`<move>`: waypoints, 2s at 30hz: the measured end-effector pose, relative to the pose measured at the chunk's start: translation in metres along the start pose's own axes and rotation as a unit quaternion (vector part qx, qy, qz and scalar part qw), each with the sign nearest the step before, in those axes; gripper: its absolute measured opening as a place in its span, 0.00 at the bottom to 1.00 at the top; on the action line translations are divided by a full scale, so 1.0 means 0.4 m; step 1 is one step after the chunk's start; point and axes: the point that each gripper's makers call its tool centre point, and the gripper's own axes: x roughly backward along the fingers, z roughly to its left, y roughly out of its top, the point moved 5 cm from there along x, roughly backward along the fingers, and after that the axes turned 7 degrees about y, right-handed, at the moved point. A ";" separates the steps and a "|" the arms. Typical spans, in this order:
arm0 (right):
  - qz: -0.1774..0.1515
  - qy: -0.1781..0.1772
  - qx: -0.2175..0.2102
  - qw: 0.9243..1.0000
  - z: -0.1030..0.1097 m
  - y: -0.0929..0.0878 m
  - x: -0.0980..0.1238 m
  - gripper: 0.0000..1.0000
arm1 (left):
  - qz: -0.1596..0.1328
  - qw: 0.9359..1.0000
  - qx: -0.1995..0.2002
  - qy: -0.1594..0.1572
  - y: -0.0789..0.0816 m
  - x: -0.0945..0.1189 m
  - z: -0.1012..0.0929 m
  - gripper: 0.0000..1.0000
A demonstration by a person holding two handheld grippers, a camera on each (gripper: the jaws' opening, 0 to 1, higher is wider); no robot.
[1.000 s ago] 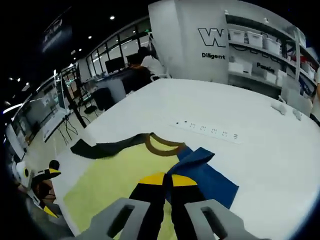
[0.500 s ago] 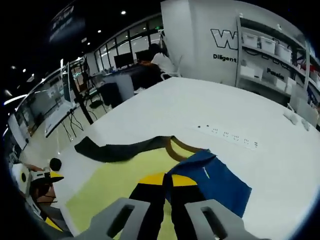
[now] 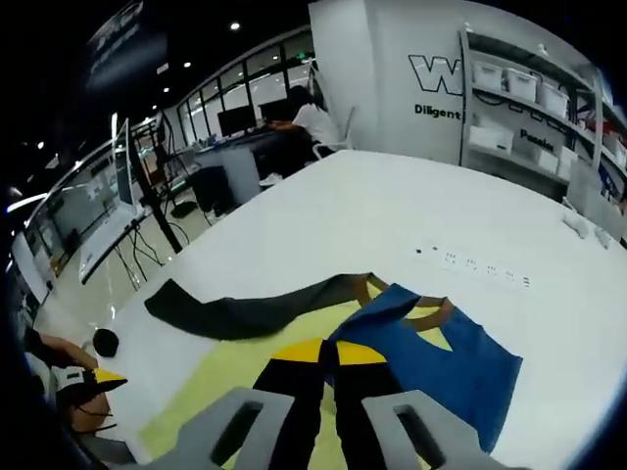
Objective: Fold the garment on the visible template until the final outline fits inside the template.
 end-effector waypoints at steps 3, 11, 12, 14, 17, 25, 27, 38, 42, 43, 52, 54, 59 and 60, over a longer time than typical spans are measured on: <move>0.003 0.005 0.007 1.000 0.030 -0.006 -0.009 0.00 | 0.000 1.000 -0.001 0.000 0.000 0.000 0.000 0.99; 0.026 0.010 0.018 0.999 0.077 -0.041 -0.052 0.00 | 0.000 1.000 -0.001 0.001 0.000 0.000 0.002 0.99; 0.027 0.009 0.019 0.999 0.081 -0.043 -0.057 0.00 | 0.001 1.000 -0.002 0.001 -0.001 0.000 0.002 0.98; 0.039 0.016 0.030 0.999 0.091 -0.054 -0.071 0.00 | 0.002 1.000 -0.003 0.002 -0.002 0.000 0.003 0.99; 0.059 0.019 0.039 0.997 0.097 -0.076 -0.091 0.00 | 0.000 1.000 -0.003 0.005 0.000 0.001 0.005 0.99; 0.106 0.029 0.055 0.992 0.120 -0.135 -0.147 0.00 | 0.002 1.000 -0.004 0.008 -0.002 0.001 0.010 0.99; 0.113 0.032 0.058 0.991 0.124 -0.147 -0.164 0.00 | -0.002 1.000 -0.005 0.009 0.001 0.002 0.010 0.99; 0.111 0.040 0.054 0.992 0.122 -0.180 -0.207 0.00 | -0.003 0.999 -0.010 0.030 0.001 0.004 0.030 0.99; 0.100 0.047 0.024 0.994 0.121 -0.183 -0.212 0.00 | 0.001 0.999 -0.014 0.032 -0.003 0.003 0.032 0.99; 0.098 0.053 0.024 0.994 0.124 -0.184 -0.214 0.00 | 0.002 0.999 -0.014 0.033 -0.003 0.003 0.033 0.99; 0.087 0.088 0.017 0.992 0.156 -0.197 -0.202 0.26 | 0.001 0.999 -0.004 0.040 -0.003 0.004 0.041 0.99; 0.069 0.092 0.020 0.993 0.159 -0.191 -0.196 0.41 | 0.004 0.999 -0.009 0.038 -0.004 0.003 0.038 0.99; 0.047 0.101 0.022 0.994 0.162 -0.184 -0.173 0.62 | 0.008 0.999 -0.010 0.041 -0.007 0.003 0.041 0.99; 0.037 0.104 0.019 0.994 0.161 -0.180 -0.170 0.64 | 0.008 0.999 -0.009 0.042 -0.007 0.004 0.041 0.99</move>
